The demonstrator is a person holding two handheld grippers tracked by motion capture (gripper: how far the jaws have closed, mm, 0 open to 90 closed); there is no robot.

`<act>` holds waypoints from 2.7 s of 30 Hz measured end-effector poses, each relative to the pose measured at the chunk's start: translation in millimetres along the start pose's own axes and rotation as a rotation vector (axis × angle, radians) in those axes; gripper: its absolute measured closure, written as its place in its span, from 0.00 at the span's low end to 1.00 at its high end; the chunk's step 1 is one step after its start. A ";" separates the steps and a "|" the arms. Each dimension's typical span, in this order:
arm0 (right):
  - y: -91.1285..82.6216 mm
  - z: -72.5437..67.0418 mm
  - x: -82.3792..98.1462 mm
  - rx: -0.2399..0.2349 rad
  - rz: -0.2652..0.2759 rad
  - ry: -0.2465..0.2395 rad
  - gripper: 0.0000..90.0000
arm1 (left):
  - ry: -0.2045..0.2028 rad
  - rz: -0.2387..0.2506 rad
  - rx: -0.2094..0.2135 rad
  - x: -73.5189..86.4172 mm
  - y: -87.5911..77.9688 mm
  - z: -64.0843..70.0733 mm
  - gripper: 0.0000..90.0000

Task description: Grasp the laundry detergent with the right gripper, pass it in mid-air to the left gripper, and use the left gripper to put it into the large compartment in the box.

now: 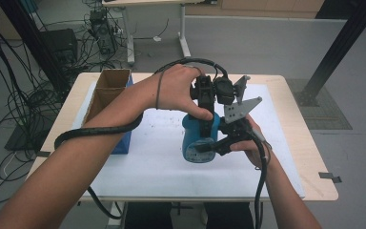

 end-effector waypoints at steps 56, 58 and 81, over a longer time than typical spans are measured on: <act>4.0 -3.7 7.0 0.058 0.073 0.033 0.22 | -0.018 0.035 -0.037 2.9 -1.1 5.4 0.42; 2.6 -4.4 8.1 0.061 0.083 0.036 0.19 | -0.014 0.040 -0.040 4.0 -1.8 4.4 0.42; -20.7 -14.8 52.0 0.151 0.224 0.126 0.07 | -0.036 0.031 -0.036 7.0 -3.1 1.9 0.42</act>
Point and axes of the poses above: each handheld gripper's, and its own axes: y roughly forward along the jaws, x roughly out of its underside, z roughly to its right, the point moved 10 cm from there along y, roughly forward along the jaws, and after that the axes turned 12 degrees about -z, right-handed, at the moved point
